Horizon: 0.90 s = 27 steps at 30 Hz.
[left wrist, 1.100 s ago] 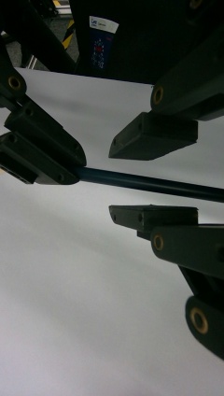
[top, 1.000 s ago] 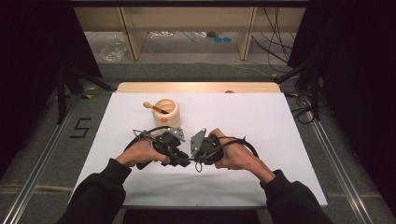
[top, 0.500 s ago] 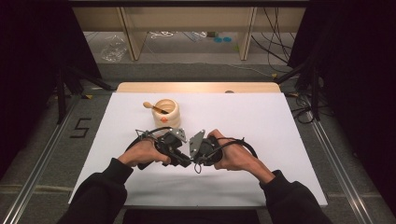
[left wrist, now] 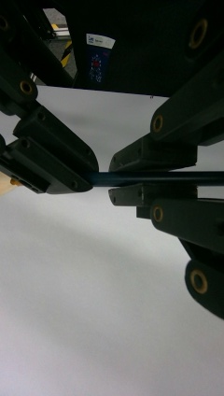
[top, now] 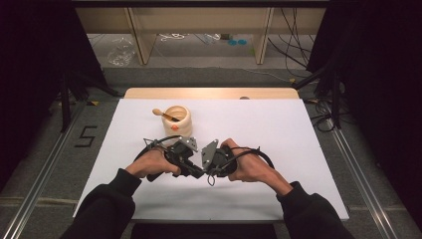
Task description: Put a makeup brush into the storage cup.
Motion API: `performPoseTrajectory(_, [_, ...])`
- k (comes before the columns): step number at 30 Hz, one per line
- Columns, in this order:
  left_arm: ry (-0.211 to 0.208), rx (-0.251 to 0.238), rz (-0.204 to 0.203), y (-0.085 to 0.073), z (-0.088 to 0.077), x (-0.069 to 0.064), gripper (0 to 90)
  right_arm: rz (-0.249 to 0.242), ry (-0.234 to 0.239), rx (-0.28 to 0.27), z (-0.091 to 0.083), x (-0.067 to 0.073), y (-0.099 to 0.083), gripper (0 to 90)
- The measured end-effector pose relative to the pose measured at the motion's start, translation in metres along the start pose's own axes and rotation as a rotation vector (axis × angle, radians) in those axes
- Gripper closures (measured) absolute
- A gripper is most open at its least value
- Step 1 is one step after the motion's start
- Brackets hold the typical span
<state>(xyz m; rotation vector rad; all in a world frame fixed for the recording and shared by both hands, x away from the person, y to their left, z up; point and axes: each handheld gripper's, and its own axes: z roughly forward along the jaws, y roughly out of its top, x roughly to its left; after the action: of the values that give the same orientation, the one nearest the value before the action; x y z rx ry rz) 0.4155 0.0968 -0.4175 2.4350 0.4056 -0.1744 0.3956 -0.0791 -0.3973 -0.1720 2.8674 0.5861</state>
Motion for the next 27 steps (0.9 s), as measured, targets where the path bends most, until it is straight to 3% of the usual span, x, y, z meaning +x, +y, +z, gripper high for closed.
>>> performPoseTrajectory(1, [0.0, -0.007, 0.004, 0.0, 0.0, 0.0, 83.8, 0.007, -0.002, 0.005, -0.001, 0.001, 0.0, 82.5])
performPoseTrajectory(2, [0.003, -0.012, 0.008, 0.0, 0.0, 0.001, 83.9, -0.02, -0.015, 0.006, -0.001, -0.001, 0.0, 82.1])
performPoseTrajectory(3, [0.017, -0.056, -0.036, -0.001, 0.001, -0.002, 83.9, 0.009, -0.016, 0.004, -0.002, 0.0, 0.0, 81.4])
performPoseTrajectory(5, [0.029, -0.054, -0.018, -0.001, -0.001, -0.002, 83.9, 0.007, -0.023, -0.014, -0.003, -0.002, -0.002, 78.8])
performPoseTrajectory(6, [0.038, -0.057, -0.031, -0.001, -0.001, -0.002, 84.0, 0.005, -0.022, -0.028, -0.003, -0.003, -0.003, 75.1])
performPoseTrajectory(8, [0.056, -0.072, -0.026, -0.002, -0.004, -0.001, 84.0, 0.016, -0.063, -0.051, -0.007, -0.006, -0.004, 65.4])
performPoseTrajectory(10, [0.08, -0.099, -0.042, -0.002, -0.009, 0.0, 84.0, 0.047, -0.076, -0.095, -0.015, -0.009, -0.007, 58.9])
performPoseTrajectory(12, [0.084, -0.125, -0.041, -0.004, -0.011, 0.001, 83.9, 0.113, -0.101, -0.156, -0.024, -0.012, -0.01, 49.7])
performPoseTrajectory(14, [0.102, -0.148, -0.062, -0.006, -0.013, 0.002, 83.9, 0.202, -0.175, -0.249, -0.034, -0.017, -0.017, 42.2])
performPoseTrajectory(19, [0.16, -0.221, -0.104, -0.014, -0.019, 0.007, 83.9, 0.424, -0.284, -0.377, -0.046, -0.024, -0.043, 30.9])
performPoseTrajectory(22, [0.191, -0.261, -0.139, -0.019, -0.022, 0.01, 83.9, 0.541, -0.338, -0.451, -0.05, -0.026, -0.063, 29.5])
performPoseTrajectory(23, [0.198, -0.277, -0.153, -0.02, -0.023, 0.01, 83.9, 0.572, -0.35, -0.469, -0.051, -0.026, -0.068, 28.3])
performPoseTrajectory(25, [0.213, -0.307, -0.175, -0.023, -0.024, 0.011, 83.9, 0.691, -0.344, -0.529, -0.051, -0.026, -0.081, 27.9])
performPoseTrajectory(27, [0.226, -0.329, -0.194, -0.026, -0.026, 0.01, 83.9, 0.744, -0.349, -0.564, -0.049, -0.026, -0.089, 26.2])
